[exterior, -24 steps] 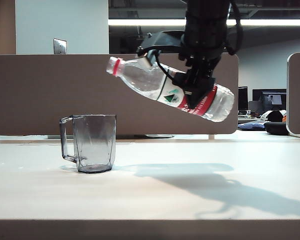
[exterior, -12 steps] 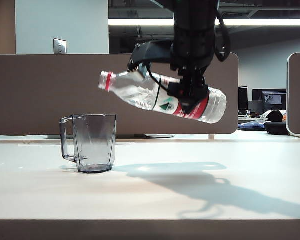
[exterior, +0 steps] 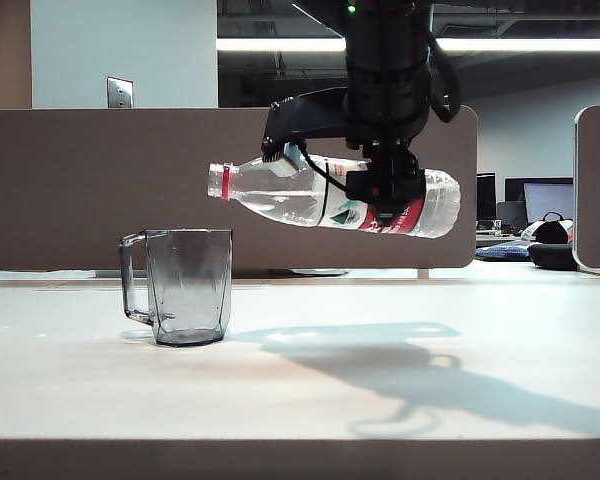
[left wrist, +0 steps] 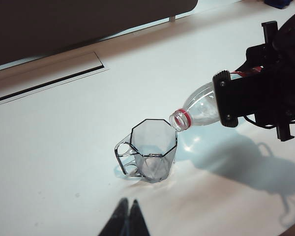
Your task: Pick up the mineral water bottle on the table and pour water into the mug until it's half full.
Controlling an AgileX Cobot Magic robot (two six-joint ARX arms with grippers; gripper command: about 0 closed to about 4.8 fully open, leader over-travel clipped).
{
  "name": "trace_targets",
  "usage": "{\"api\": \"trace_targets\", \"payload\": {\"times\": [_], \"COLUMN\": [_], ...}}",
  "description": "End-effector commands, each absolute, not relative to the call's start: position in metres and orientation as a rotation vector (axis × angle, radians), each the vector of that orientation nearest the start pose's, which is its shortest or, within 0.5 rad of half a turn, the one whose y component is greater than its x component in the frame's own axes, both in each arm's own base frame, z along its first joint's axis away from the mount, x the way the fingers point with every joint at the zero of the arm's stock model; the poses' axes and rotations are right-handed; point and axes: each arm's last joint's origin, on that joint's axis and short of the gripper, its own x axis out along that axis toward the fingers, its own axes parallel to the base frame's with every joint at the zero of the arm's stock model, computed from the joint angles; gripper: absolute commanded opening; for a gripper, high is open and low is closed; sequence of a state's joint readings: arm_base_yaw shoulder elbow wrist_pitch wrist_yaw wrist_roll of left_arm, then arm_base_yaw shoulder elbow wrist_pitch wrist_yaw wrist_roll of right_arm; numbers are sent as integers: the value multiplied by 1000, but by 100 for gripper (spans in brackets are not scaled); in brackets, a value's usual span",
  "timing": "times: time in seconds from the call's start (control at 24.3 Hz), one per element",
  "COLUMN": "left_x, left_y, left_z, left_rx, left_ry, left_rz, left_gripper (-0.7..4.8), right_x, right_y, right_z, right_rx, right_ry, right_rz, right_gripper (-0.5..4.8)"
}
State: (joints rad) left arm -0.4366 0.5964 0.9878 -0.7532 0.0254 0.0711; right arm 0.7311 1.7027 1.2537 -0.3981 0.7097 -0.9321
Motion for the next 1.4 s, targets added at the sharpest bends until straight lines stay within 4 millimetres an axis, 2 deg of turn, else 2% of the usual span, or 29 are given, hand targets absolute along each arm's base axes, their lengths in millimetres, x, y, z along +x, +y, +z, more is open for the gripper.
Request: {"api": "trace_targets", "payload": {"times": [0.04, 1.4], "left_x": [83, 74], "left_y": [-40, -38], "left_z": [370, 366], "left_rx": [139, 151], "left_ry": [324, 349], "left_rz": [-476, -506], "left_gripper": [-5, -5], "right_x": [283, 288], "right_y": [228, 225], "right_z": [255, 259], "right_rx": [-1477, -1517], "right_ry": [567, 562], "right_rz": [265, 174], "right_gripper": [278, 278]}}
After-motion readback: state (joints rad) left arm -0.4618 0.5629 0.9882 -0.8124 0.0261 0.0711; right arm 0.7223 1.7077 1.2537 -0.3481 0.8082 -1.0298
